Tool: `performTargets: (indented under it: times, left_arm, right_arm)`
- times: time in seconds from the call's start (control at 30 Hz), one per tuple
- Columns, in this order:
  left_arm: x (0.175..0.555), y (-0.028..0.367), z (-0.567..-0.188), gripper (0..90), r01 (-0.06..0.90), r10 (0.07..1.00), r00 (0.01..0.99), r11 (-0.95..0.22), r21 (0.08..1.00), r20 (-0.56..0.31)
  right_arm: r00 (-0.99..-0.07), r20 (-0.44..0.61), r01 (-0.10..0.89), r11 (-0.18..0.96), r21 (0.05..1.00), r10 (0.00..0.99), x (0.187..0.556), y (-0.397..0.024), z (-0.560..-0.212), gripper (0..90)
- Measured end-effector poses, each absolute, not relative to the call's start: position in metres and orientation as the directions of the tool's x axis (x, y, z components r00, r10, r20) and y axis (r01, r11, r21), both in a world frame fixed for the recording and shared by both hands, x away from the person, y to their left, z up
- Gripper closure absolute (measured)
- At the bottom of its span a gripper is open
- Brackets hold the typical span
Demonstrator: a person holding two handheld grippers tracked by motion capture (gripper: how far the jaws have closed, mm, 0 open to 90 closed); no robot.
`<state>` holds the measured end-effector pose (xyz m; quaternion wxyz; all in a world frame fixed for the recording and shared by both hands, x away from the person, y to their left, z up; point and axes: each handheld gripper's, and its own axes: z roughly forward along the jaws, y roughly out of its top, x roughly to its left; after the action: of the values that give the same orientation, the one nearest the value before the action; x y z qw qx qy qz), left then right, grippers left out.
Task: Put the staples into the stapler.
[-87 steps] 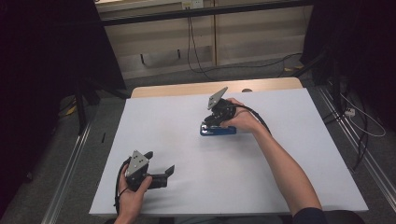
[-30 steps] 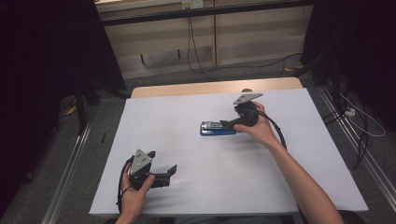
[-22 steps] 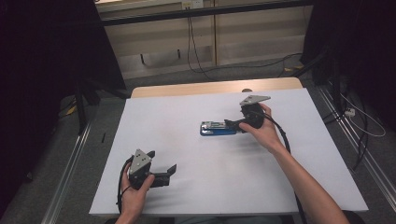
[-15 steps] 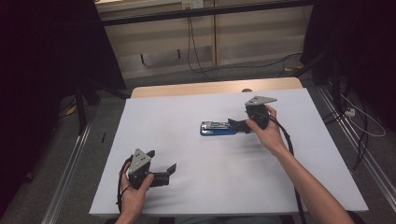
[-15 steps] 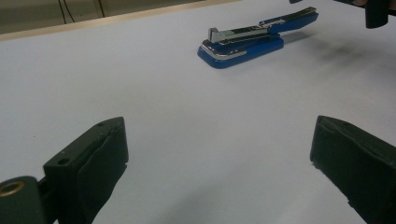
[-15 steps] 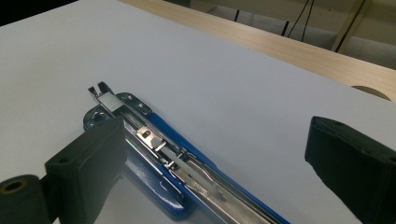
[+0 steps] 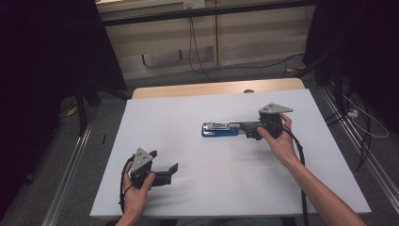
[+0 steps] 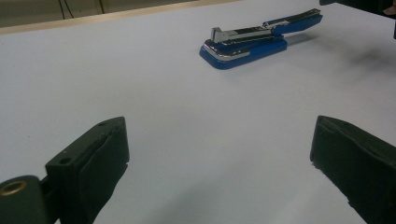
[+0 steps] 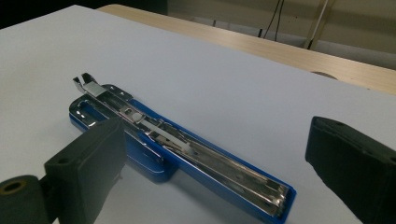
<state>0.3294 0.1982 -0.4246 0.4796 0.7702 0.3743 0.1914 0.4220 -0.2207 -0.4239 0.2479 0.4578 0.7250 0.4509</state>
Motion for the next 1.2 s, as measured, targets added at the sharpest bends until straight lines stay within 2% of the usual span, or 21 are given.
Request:
performTargets:
  times: [0.63,1.0,1.2]
  left_arm:
    - [0.339,0.19,-0.422,6.2,0.395,0.757,0.647,-0.229,0.89,-0.092]
    - [0.339,0.186,-0.424,6.0,0.394,0.74,0.667,-0.254,0.883,-0.085]
    - [0.339,0.185,-0.423,6.0,0.39,0.737,0.671,-0.253,0.885,-0.084]
  right_arm:
    - [-0.422,0.052,0.431,0.15,0.89,0.905,0.388,-0.246,-0.429,4.8]
    - [-0.392,0.071,0.434,0.116,0.893,0.917,0.367,-0.26,-0.43,2.5]
    - [-0.413,0.066,0.427,0.129,0.895,0.908,0.363,-0.258,-0.431,2.6]
